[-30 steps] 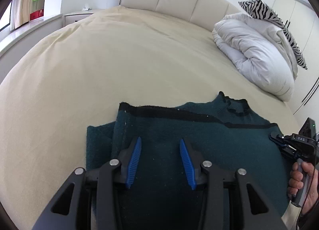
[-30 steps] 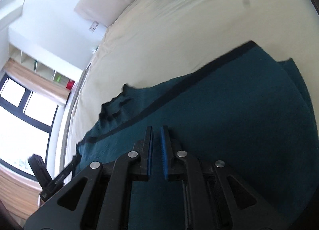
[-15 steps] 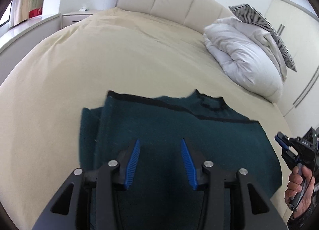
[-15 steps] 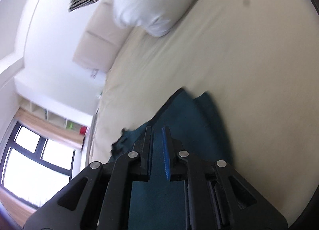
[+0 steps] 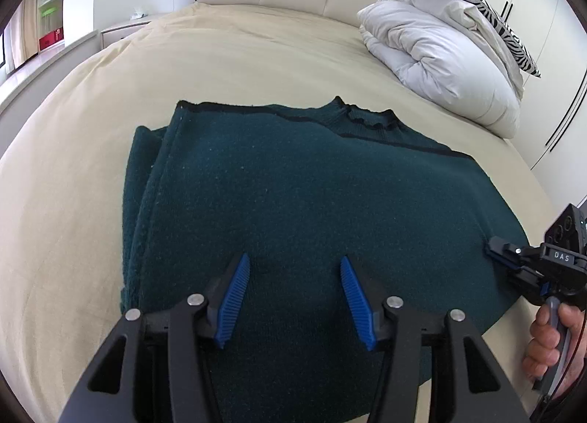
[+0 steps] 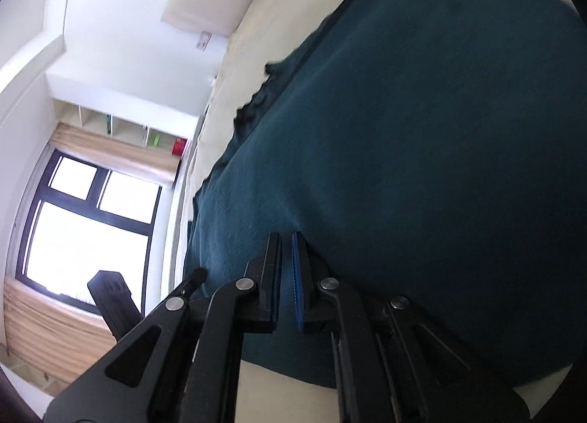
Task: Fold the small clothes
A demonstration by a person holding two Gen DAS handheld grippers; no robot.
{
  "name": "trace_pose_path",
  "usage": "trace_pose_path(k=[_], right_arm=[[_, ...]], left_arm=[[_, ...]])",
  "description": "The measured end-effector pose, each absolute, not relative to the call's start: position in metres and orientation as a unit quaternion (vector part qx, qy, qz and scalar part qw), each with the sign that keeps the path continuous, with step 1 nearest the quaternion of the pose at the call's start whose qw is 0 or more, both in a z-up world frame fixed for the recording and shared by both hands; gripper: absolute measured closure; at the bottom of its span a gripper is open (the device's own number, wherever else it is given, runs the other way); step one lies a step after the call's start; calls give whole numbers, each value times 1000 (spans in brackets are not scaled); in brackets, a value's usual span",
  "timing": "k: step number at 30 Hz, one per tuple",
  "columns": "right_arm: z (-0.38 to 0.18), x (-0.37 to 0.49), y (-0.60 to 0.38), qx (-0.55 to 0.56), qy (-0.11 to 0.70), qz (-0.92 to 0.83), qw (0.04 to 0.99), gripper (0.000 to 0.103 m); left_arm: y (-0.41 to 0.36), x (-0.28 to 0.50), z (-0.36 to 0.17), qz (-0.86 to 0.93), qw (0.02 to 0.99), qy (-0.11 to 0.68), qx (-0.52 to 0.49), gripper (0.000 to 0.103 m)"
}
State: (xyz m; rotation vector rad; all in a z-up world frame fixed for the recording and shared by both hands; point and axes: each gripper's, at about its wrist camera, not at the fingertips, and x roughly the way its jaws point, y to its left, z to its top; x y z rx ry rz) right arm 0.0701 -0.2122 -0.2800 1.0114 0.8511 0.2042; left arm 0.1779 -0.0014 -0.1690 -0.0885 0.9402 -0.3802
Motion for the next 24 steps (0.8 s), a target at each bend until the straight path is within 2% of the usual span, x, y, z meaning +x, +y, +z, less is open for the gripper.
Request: trace_pose_path(k=[5,8,11,13,24], right_arm=[[-257,22,-270,456,363,-22,812,95],[-242,5,-292,443,347,-75,823,88],[-229,-2,-311,426,341,-93,833,72],[-226,-1,-327,421,334,-96,838,51],[-252,-2,-335,499,347,-44,793,50]], left_arm=[[-1,177,-170,-181,875,448,-40,48],[-1,177,-170,-181,875,448,-39,48],[-2,178,-170,-180,875,448,-36,48],[-2,178,-170,-180,875,448,-35,47],[-7,179,-170,-187,873,449,-32,40]])
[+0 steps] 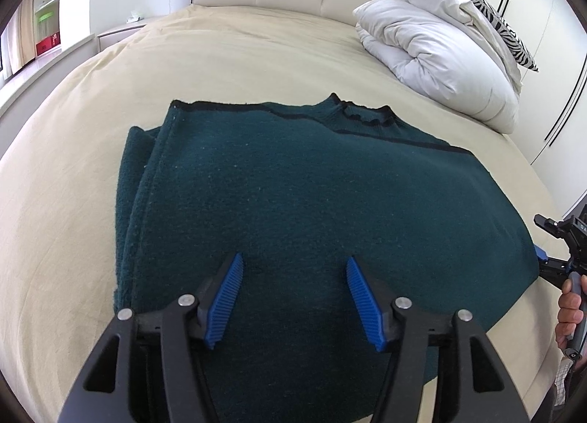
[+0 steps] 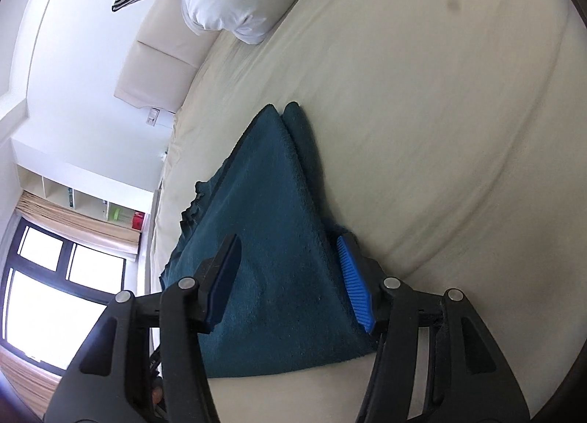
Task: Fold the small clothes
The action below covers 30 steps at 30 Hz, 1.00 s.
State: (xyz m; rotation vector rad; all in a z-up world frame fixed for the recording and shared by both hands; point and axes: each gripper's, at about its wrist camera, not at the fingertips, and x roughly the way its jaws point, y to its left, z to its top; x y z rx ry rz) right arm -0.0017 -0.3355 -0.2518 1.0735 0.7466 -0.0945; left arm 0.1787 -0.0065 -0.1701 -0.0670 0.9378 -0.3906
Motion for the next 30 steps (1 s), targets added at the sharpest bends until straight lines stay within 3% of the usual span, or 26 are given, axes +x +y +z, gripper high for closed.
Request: trace_pose_path(k=[10,21,30], right_arm=[[-253,-6,-346,510,347,-31,787,50],[-254,-5,-347,517,348,-15,782,50],[-261,2,-359,543,349,-21,763,50]], left_arm=[[-14,178,-168,-180,873,454,-27,35],[-33,167,-132,-296,847,424,-120,34],[-34,174,-161,-294,824,457,-157,34]])
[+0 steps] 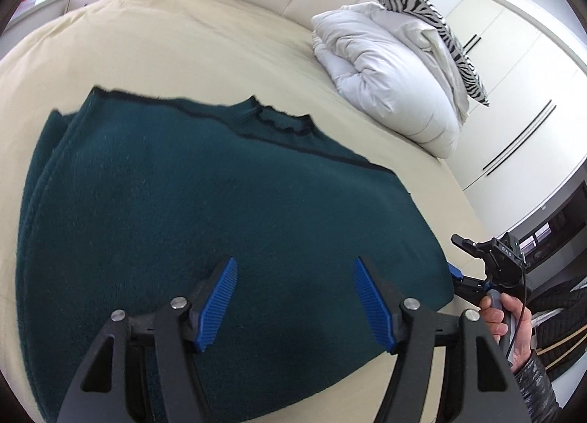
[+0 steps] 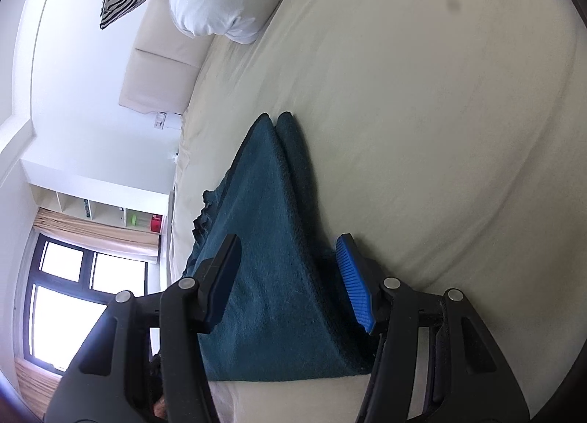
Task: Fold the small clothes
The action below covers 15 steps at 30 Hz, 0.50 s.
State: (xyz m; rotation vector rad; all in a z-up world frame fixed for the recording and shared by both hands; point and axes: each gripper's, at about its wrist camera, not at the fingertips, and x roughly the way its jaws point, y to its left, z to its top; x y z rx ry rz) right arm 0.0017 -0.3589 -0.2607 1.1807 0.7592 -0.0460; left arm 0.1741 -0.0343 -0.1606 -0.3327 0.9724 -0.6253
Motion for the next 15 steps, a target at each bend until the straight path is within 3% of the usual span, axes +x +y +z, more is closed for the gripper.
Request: trace_pose_path(k=[15], right_arm=[[-274,41,-347,535,404,17,742,49]], left_arm=[[-24,175,-176,-302,810,471,-175,35]])
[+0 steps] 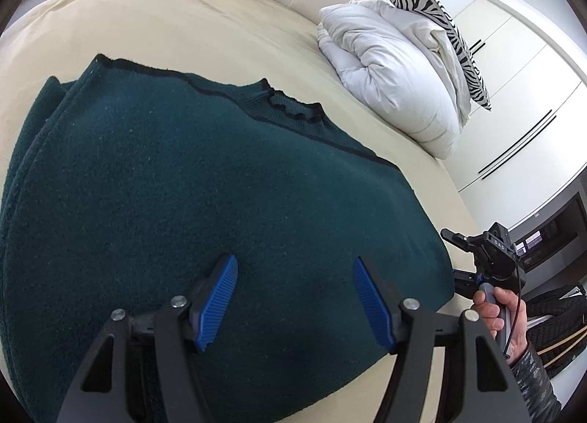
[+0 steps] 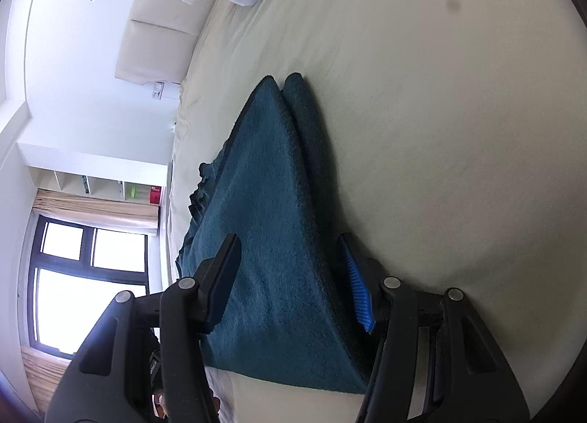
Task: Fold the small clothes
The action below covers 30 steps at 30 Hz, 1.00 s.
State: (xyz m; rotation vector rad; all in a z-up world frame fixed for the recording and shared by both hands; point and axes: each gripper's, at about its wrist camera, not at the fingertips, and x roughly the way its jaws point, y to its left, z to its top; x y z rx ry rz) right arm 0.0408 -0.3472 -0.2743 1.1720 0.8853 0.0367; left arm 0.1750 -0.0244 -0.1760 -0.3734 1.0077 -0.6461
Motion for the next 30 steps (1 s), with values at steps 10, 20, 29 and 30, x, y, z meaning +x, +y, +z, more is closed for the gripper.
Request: trace_pose_path(k=[10,20,29,30], right_arm=[[-276,52,-338,533,411,31,739,49],[-276,61,-330,495,433,4,753,72],[-269,60,-321,464,428,-28,775,84],[-266,61,-318,455,430,-35,779,85]], left_arm=[[-21,177,-179,-304,800,482,-188,36],[-17,180,-181,-304,791,493,-199,36],[-15,185,-181,-305,787,497,-202,41],[-14,186,-181,-305,786,498,-203,41]])
